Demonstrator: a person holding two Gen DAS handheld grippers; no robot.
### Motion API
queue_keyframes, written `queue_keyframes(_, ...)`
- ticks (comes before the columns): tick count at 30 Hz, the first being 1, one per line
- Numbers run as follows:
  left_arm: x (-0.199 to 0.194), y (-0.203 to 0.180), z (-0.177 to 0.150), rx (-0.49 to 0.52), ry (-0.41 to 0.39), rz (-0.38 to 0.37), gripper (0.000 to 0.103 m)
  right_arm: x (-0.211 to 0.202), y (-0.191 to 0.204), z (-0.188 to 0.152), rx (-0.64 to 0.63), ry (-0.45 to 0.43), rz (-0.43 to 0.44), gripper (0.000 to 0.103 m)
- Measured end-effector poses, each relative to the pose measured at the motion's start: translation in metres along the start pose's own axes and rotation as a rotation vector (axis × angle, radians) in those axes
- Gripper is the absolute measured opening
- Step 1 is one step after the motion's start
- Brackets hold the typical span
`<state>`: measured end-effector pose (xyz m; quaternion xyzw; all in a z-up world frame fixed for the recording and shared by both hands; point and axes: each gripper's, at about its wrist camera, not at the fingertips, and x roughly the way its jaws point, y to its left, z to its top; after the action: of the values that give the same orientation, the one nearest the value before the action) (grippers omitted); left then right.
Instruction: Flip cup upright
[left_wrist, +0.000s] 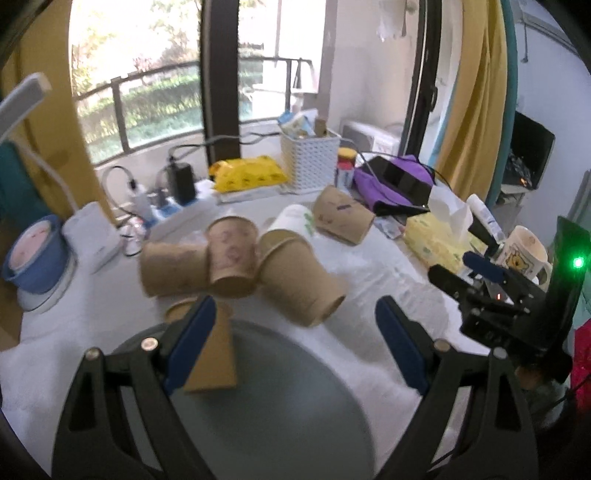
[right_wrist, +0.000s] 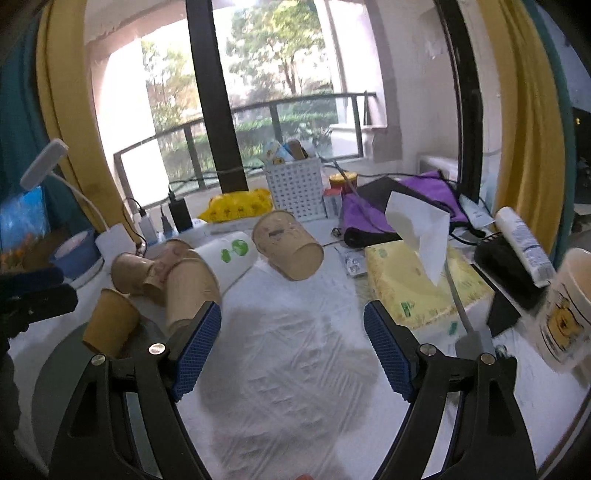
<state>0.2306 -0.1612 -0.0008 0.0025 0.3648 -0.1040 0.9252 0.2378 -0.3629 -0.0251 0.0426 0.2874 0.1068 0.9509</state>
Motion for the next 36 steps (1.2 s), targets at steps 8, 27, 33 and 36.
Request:
queue_keyframes(8,0.067,-0.027,0.050,-0.047,0.080,-0.016,0.089,0.021,-0.034,0.032,0.013,0.035,0.001,0.082)
queue_keyframes(27,0.225,-0.066,0.105,-0.179,0.320,0.027,0.089,0.062,-0.097,0.058,0.109,0.140,-0.004,0.082)
queue_keyframes(33,0.242,-0.069,0.104,-0.159,0.332,0.033,0.080,0.066,-0.099,0.056,0.118,0.153,0.005,0.082)
queue_keyframes(36,0.241,-0.069,0.104,-0.152,0.343,0.004,0.069,0.065,-0.098,0.055,0.116,0.151,0.002,0.082)
